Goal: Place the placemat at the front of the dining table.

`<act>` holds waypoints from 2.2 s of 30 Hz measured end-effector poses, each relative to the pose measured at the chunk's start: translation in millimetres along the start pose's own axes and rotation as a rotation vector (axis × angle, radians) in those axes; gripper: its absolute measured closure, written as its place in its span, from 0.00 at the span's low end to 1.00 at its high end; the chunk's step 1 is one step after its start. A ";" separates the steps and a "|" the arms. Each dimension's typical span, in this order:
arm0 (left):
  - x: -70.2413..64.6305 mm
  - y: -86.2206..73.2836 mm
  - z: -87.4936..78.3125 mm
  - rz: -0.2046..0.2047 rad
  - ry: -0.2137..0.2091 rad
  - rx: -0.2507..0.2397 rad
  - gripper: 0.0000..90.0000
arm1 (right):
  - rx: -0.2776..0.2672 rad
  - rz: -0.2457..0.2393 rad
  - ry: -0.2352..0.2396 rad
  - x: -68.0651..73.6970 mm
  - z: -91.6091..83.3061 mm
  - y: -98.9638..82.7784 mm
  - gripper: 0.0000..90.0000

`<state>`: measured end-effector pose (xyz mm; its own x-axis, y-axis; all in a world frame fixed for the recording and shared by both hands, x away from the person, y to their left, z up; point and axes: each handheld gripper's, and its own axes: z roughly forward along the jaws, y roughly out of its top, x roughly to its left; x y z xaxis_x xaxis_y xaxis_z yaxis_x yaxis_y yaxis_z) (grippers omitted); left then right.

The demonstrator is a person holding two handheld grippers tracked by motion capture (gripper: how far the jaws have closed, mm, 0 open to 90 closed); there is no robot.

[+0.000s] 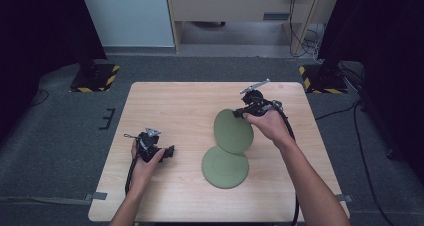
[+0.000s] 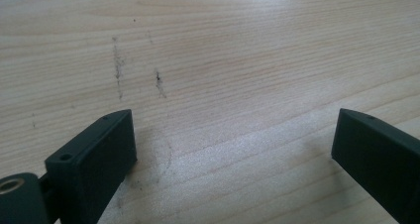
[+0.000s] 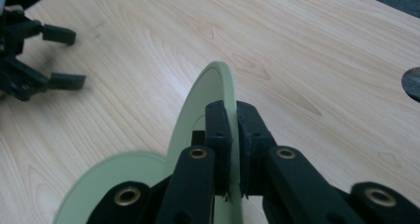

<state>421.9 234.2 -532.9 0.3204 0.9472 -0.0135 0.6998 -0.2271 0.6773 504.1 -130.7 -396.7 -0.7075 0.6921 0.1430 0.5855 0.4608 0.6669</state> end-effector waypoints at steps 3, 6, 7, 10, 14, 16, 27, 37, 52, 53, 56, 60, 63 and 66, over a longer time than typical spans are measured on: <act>-0.7 -0.1 0.6 0.002 0.008 -0.001 0.03 | -0.015 0.012 0.009 -1.4 -0.6 2.2 0.95; -1.4 -1.6 1.8 0.009 0.016 -0.013 0.01 | -0.024 0.025 0.017 -2.2 -1.3 4.8 0.95; -1.2 -1.6 2.1 0.009 0.016 -0.014 0.01 | -0.026 0.026 0.020 -2.6 -1.3 5.5 0.95; -2.3 -3.1 2.8 0.002 0.021 -0.029 0.00 | -0.031 0.032 0.023 -3.0 -1.2 8.1 0.95; -2.1 -3.0 2.9 0.002 0.019 -0.028 0.00 | -0.037 0.034 0.019 -2.9 -0.7 12.7 0.95; -2.1 -3.0 2.9 0.002 0.019 -0.028 0.00 | -0.038 0.031 0.012 -2.9 0.0 14.5 0.95; -2.1 -2.9 3.0 0.002 0.018 -0.028 0.00 | -0.066 0.060 -0.022 -4.8 9.4 25.0 0.95; -2.1 -3.0 3.0 0.001 0.018 -0.028 0.00 | -0.097 0.107 -0.085 -13.5 23.3 38.9 0.95; -1.9 -3.7 2.3 0.003 0.015 -0.028 0.00 | -0.102 0.113 -0.140 -13.8 39.8 72.3 0.95; -1.9 -3.7 2.3 0.003 0.016 -0.028 0.00 | -0.103 0.114 -0.143 -13.5 41.5 74.3 0.95; -2.3 -3.3 2.7 -0.002 0.020 -0.029 0.00 | -0.097 0.104 -0.157 -12.3 46.8 80.0 0.95; -2.7 -3.0 3.1 -0.006 0.023 -0.029 0.00 | -0.096 0.100 -0.162 -8.7 54.2 88.4 0.95; -2.7 -3.0 3.1 -0.006 0.023 -0.030 0.00 | -0.107 0.100 -0.151 -3.4 59.2 95.2 0.95; -2.7 -2.9 3.0 -0.007 0.023 -0.029 0.00 | -0.113 0.089 -0.141 2.9 63.2 99.7 0.95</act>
<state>420.9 231.7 -537.1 0.3007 0.9537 -0.0020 0.6832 -0.2140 0.6982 585.4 -47.6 -376.1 -0.5877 0.8019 0.1070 0.5896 0.3340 0.7354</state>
